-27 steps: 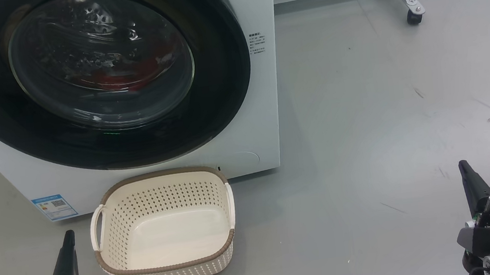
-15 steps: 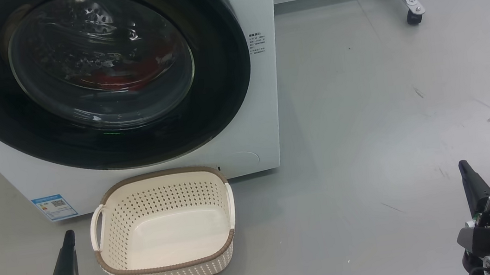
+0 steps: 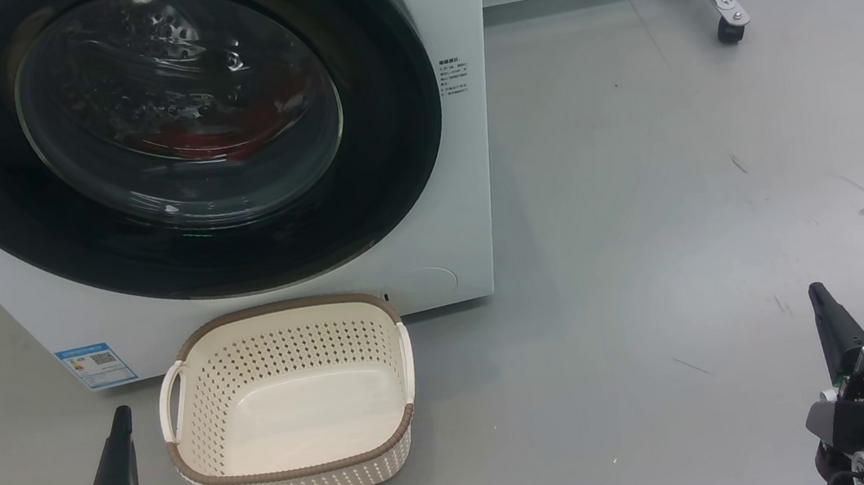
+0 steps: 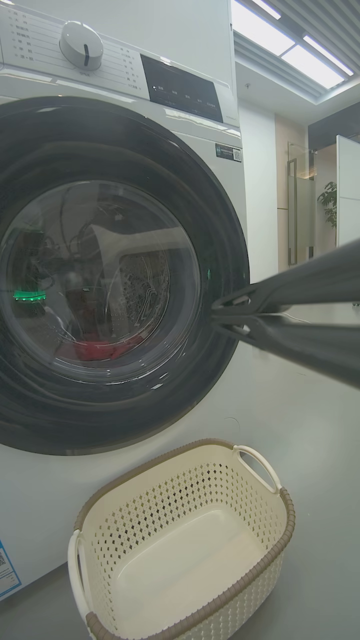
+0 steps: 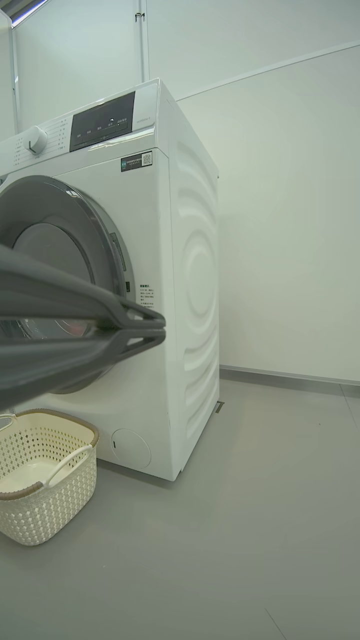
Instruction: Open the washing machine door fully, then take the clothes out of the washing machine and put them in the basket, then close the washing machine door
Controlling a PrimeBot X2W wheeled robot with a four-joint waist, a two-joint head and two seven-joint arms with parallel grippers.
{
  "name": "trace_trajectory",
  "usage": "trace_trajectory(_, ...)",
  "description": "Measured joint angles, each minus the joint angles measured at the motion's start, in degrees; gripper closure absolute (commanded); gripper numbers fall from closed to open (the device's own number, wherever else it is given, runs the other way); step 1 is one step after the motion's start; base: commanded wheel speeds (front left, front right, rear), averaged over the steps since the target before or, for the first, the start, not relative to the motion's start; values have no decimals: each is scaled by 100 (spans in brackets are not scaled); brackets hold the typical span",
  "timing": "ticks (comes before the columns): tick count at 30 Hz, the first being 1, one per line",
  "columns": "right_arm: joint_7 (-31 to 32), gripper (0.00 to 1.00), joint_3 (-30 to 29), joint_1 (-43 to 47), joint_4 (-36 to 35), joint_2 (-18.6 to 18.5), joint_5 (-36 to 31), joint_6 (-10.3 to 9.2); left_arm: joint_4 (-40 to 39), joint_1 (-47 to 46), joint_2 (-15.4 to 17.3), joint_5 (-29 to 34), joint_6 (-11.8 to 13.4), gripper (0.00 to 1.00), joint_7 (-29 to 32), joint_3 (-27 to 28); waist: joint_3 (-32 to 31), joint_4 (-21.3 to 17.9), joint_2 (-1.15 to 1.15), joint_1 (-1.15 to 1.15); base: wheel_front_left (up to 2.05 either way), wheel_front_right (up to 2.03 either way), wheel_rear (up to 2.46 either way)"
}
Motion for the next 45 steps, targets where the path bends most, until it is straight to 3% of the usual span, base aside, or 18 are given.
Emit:
trace_trajectory(15,1,100,0,0,0,1,0,0,0,0,0,0,0,100,0,1,0,0,0,0,0,0,0)
trace_trajectory(16,0,0,0,0,0,1,0,0,0,0,0,0,0,0,0,1,0,0,0,0,0,0,0)
trace_trajectory(17,0,100,3,15,30,7,1,-1,35,13,-5,-9,4,100,-1,-3,0,0,0,0,0,0,0)
trace_trajectory(18,0,100,4,48,89,33,2,-2,96,44,-20,-19,7,100,-1,-8,0,0,0,0,0,0,0)
trace_trajectory(19,0,0,10,109,151,65,2,-2,153,99,-49,-20,7,0,-1,-12,0,0,0,0,0,0,0)
trace_trajectory(39,-203,0,86,353,211,170,-207,-3,225,299,-146,2,7,0,-294,-271,-1,-4,0,0,0,0,0)
trace_trajectory(45,-333,0,154,354,160,112,-465,-3,146,285,-143,304,7,0,-426,-345,-2,3,0,0,0,0,0)
